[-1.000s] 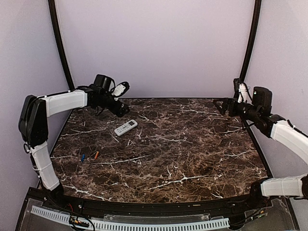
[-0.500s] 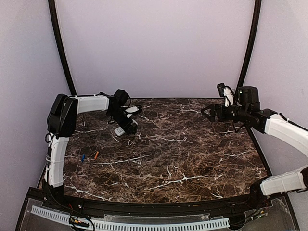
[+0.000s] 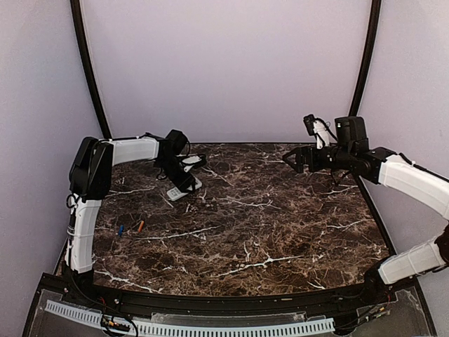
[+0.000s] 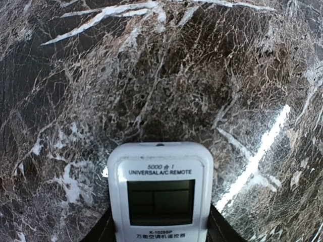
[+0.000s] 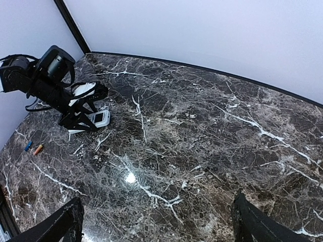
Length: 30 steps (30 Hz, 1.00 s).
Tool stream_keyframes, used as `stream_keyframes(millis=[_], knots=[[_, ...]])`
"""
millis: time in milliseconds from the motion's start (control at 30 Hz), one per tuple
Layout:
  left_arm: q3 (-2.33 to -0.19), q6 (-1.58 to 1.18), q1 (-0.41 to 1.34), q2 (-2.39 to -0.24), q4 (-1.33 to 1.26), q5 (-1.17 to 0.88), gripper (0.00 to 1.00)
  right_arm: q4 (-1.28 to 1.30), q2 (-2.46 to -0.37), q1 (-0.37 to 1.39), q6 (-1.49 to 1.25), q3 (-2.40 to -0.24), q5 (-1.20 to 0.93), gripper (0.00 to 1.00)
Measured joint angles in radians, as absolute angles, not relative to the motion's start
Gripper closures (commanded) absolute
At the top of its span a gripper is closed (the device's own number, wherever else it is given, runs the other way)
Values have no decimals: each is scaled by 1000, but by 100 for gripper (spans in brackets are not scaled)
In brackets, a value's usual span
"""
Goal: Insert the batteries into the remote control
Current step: Pick up the remote control from the center of the board, then pass from the left arm to the right
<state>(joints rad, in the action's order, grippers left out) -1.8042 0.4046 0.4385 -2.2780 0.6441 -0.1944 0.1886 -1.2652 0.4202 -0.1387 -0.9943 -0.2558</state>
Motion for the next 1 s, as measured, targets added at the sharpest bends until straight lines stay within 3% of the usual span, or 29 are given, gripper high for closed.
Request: stream_keyframes(millis=[233, 467, 633, 1000], knots=[[-1777, 308, 445, -2189, 602, -225, 100, 241, -1264, 490, -118, -1056, -242, 1], [-1426, 137, 565, -1555, 119, -365, 100, 220, -1229, 697, -18, -1155, -302, 1], [-1288, 59, 734, -1283, -244, -532, 100, 137, -1230, 869, 85, -1217, -439, 1], [-1219, -24, 890, -1288, -461, -683, 100, -90, -1345, 1010, 112, -1332, -567, 6]])
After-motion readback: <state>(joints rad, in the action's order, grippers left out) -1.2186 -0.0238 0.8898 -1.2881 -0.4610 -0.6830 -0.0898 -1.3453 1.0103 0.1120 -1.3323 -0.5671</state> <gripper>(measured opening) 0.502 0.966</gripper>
